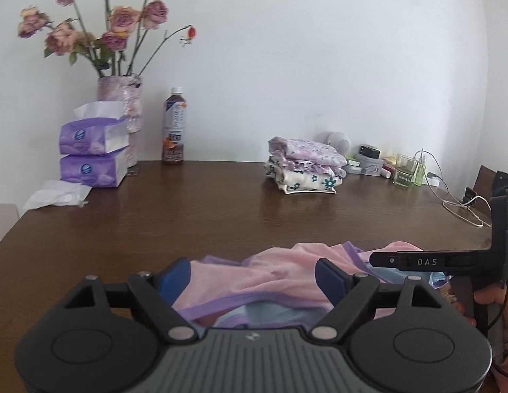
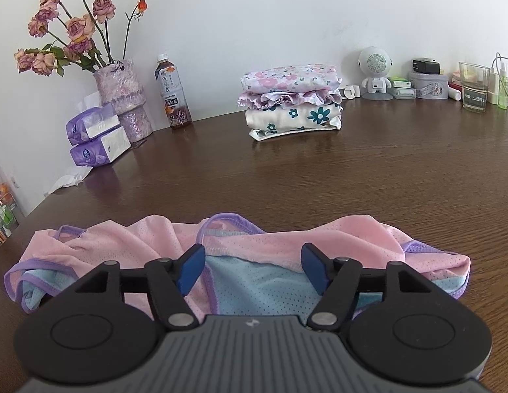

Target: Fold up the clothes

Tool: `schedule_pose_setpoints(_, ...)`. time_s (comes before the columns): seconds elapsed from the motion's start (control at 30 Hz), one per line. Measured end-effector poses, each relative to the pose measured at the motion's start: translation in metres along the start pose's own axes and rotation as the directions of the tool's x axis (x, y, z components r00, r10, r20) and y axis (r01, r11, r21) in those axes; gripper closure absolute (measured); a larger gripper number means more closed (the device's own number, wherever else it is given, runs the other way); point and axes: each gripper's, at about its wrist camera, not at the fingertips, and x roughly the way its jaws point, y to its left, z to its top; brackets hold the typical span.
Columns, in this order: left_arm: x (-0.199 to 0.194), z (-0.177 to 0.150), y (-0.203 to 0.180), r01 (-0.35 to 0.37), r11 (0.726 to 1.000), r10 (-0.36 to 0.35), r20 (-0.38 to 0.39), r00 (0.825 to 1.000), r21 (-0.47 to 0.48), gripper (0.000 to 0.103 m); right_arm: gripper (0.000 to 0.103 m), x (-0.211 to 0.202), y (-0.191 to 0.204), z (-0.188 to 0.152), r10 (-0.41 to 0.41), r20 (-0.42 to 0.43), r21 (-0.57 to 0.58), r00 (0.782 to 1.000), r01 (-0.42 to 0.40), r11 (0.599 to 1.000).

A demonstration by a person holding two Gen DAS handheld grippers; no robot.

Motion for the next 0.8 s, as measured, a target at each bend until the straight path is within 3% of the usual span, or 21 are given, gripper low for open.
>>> schedule_pose_setpoints(0.17,0.026,0.005,-0.016,-0.009,1.0,0.009,-0.03,0.999,-0.002,0.02,0.036,-0.005,-0.001,-0.001,0.005,0.02,0.0,1.0,-0.005,1.0)
schedule_pose_setpoints(0.4,0.051,-0.001,-0.013,-0.028,0.999,0.025,-0.088,0.996,-0.034,0.02,0.036,-0.008,0.0,-0.002,0.006,0.018,-0.013,1.0,-0.006,1.0)
schedule_pose_setpoints(0.8,0.072,-0.011,-0.008,-0.027,0.997,0.018,-0.121,0.993,-0.074,0.016,0.029,-0.008,0.003,-0.003,0.021,0.004,-0.02,1.0,-0.021,1.0)
